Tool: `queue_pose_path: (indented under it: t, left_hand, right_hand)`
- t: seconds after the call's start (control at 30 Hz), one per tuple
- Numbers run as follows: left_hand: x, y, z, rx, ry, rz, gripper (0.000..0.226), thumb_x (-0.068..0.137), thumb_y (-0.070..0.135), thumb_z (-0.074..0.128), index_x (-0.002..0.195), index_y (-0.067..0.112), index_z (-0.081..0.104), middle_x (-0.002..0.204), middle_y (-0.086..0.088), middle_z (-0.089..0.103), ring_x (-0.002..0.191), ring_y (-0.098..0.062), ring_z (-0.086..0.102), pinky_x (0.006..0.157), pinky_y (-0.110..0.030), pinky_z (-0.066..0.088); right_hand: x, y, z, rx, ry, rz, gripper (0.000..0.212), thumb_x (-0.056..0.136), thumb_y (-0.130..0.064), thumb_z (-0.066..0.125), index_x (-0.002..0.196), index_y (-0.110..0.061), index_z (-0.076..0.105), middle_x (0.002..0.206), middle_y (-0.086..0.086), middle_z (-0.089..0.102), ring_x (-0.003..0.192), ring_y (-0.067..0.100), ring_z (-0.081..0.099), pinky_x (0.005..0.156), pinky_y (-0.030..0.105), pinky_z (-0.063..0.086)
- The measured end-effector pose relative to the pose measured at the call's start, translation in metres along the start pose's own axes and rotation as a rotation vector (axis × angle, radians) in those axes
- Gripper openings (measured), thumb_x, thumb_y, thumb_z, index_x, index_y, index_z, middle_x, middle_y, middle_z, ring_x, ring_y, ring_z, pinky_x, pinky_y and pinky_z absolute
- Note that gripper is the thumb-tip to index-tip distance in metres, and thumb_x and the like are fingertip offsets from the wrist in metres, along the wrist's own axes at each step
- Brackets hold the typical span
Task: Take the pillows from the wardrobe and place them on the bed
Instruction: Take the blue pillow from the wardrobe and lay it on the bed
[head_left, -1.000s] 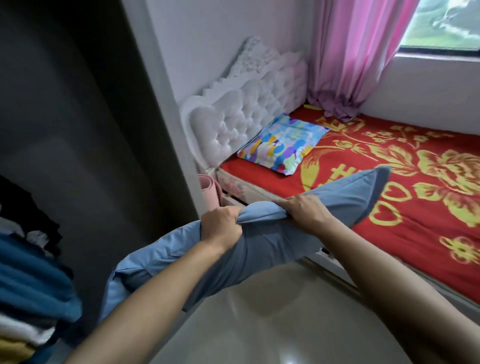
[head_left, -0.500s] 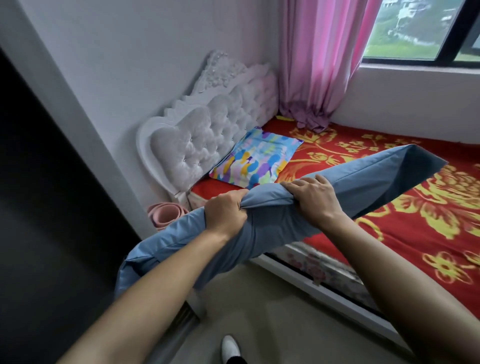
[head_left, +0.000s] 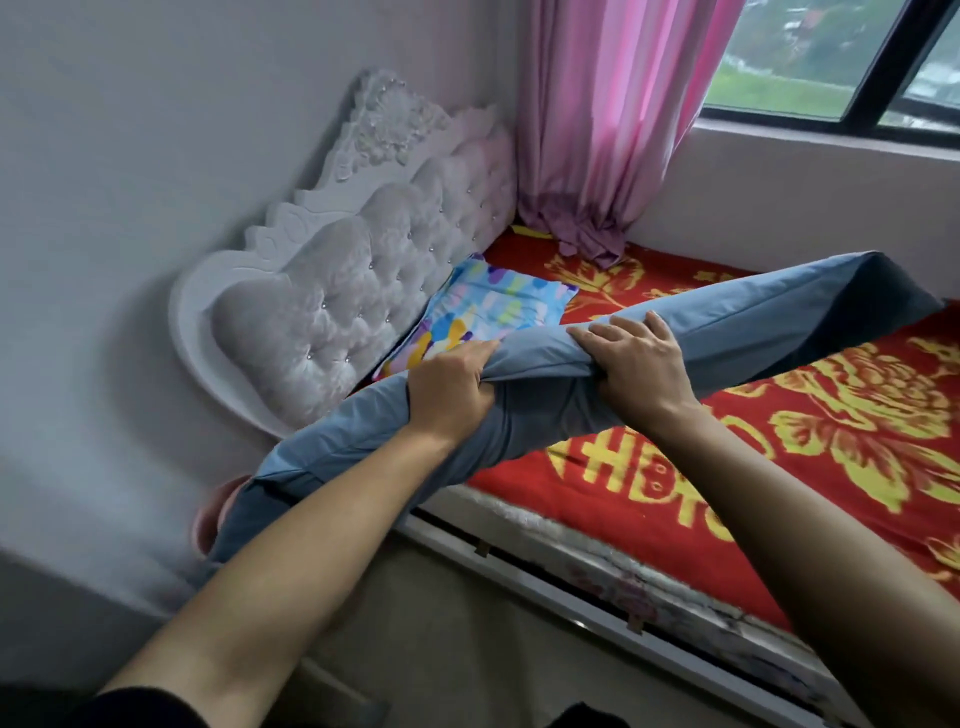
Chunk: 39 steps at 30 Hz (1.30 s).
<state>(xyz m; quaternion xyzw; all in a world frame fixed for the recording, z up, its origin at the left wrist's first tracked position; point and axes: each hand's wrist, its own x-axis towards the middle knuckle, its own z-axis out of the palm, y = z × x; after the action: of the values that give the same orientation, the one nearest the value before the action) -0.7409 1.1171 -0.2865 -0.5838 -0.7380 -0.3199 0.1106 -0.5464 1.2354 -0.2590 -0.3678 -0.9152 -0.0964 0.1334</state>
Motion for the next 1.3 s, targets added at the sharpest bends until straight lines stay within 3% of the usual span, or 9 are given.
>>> queue_pose_path:
  t: [0.33, 0.7, 0.8, 0.9, 0.97, 1.03, 1.13, 1.2, 1.3]
  left_hand:
    - [0.155, -0.052, 0.113, -0.034, -0.174, -0.047, 0.032, 0.069, 0.018, 0.051, 0.095, 0.02, 0.069, 0.089, -0.003, 0.073, 0.083, -0.031, 0.066, 0.067, -0.039, 0.051]
    - [0.292, -0.102, 0.21, -0.267, -0.247, -0.46, 0.046, 0.07, 0.012, 0.057, 0.112, 0.02, 0.074, 0.072, -0.007, 0.072, 0.083, -0.029, 0.067, 0.078, -0.035, 0.056]
    - [0.323, -0.13, 0.238, -0.345, -0.289, -0.56, 0.036, 0.071, 0.019, 0.064, 0.105, 0.023, 0.076, 0.076, -0.002, 0.075, 0.081, -0.025, 0.069, 0.072, -0.031, 0.055]
    - [0.346, -0.158, 0.266, -0.547, -0.347, -0.706, 0.024, 0.066, 0.025, 0.075, 0.088, 0.017, 0.077, 0.076, -0.002, 0.076, 0.07, -0.021, 0.067, 0.073, -0.045, 0.059]
    - [0.359, -0.18, 0.285, -0.718, -0.381, -0.838, 0.024, 0.061, 0.022, 0.078, 0.083, 0.01, 0.076, 0.081, -0.008, 0.076, 0.073, -0.027, 0.069, 0.078, -0.051, 0.059]
    - [0.37, -0.2, 0.299, -0.914, -0.397, -0.94, 0.014, 0.064, 0.007, 0.08, 0.077, 0.009, 0.075, 0.085, -0.01, 0.076, 0.082, -0.029, 0.071, 0.08, -0.048, 0.06]
    - [0.392, -0.234, 0.318, -1.155, -0.411, -1.06, 0.022, 0.072, -0.009, 0.074, 0.088, 0.006, 0.073, 0.091, -0.011, 0.074, 0.083, -0.026, 0.07, 0.078, -0.035, 0.06]
    - [0.404, -0.267, 0.336, -1.25, -0.422, -1.131, 0.027, 0.075, -0.01, 0.071, 0.1, 0.0, 0.071, 0.094, -0.012, 0.073, 0.081, -0.023, 0.069, 0.078, -0.033, 0.059]
    - [0.404, -0.329, 0.37, -1.196, -0.447, -1.15, 0.021, 0.08, -0.004, 0.072, 0.099, 0.004, 0.071, 0.088, -0.005, 0.076, 0.078, -0.016, 0.072, 0.079, -0.034, 0.059]
  right_hand:
    - [0.148, 0.072, 0.093, 0.039, -0.034, 0.092, 0.052, 0.086, -0.013, 0.054, 0.135, -0.029, 0.058, 0.128, -0.005, 0.066, 0.127, 0.024, 0.053, 0.116, 0.05, 0.024]
    - [0.302, 0.123, 0.198, 0.083, 0.057, 0.147, 0.043, 0.093, -0.022, 0.054, 0.135, -0.026, 0.057, 0.143, 0.006, 0.054, 0.138, 0.032, 0.043, 0.119, 0.056, 0.018]
    - [0.335, 0.123, 0.228, 0.124, 0.037, 0.308, 0.053, 0.094, -0.029, 0.053, 0.147, -0.028, 0.044, 0.158, 0.02, 0.031, 0.147, 0.039, 0.026, 0.12, 0.055, 0.018]
    - [0.355, 0.115, 0.272, 0.308, -0.009, 0.486, 0.062, 0.099, -0.037, 0.05, 0.155, -0.019, 0.03, 0.161, 0.029, 0.012, 0.15, 0.042, 0.014, 0.121, 0.051, 0.02]
    - [0.366, 0.106, 0.306, 0.559, -0.129, 0.714, 0.069, 0.101, -0.05, 0.04, 0.157, -0.014, 0.024, 0.164, 0.023, 0.005, 0.152, 0.036, 0.005, 0.124, 0.044, 0.014]
    - [0.373, 0.096, 0.334, 0.808, -0.219, 0.95, 0.078, 0.097, -0.064, 0.033, 0.156, -0.014, 0.023, 0.164, 0.02, 0.013, 0.152, 0.033, 0.011, 0.122, 0.043, 0.015]
    - [0.381, 0.078, 0.369, 0.904, -0.26, 1.049, 0.081, 0.094, -0.073, 0.025, 0.155, -0.019, 0.027, 0.158, 0.012, 0.034, 0.146, 0.03, 0.031, 0.118, 0.044, 0.026]
    - [0.387, 0.068, 0.396, 0.888, -0.225, 1.069, 0.076, 0.097, -0.067, 0.029, 0.157, -0.021, 0.022, 0.161, 0.006, 0.03, 0.149, 0.023, 0.026, 0.121, 0.04, 0.023]
    - [0.389, 0.047, 0.45, 0.84, -0.284, 1.058, 0.075, 0.099, -0.062, 0.033, 0.158, -0.018, 0.021, 0.164, 0.006, 0.024, 0.152, 0.02, 0.019, 0.124, 0.041, 0.016]
